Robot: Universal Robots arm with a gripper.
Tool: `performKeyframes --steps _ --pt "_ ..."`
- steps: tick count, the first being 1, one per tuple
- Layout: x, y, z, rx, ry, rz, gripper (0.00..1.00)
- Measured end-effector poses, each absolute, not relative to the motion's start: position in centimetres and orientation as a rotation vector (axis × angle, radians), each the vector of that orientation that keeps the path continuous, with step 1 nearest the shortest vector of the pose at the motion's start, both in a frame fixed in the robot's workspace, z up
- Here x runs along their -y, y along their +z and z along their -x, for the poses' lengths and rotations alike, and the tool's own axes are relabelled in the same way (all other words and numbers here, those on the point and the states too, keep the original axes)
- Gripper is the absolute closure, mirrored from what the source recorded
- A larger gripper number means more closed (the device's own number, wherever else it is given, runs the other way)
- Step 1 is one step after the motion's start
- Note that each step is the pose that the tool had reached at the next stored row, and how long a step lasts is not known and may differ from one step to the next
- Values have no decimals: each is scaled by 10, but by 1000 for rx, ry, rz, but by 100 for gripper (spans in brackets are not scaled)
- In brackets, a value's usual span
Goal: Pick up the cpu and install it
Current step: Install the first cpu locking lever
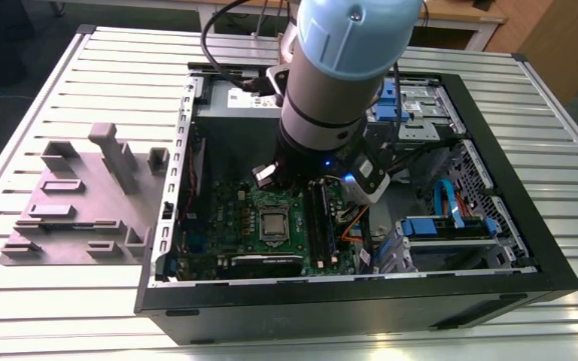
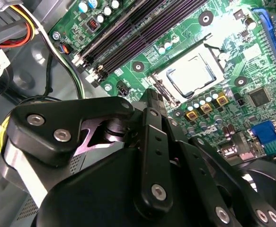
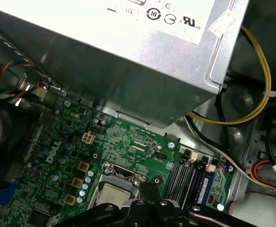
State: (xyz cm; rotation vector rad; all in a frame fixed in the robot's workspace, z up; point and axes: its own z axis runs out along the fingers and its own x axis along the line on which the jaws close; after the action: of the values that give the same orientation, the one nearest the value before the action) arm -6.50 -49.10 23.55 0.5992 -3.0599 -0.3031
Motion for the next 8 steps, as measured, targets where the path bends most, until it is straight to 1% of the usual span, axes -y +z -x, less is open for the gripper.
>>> performKeyframes --steps 8 --pt "492 230 65 3059 -303 -599 90"
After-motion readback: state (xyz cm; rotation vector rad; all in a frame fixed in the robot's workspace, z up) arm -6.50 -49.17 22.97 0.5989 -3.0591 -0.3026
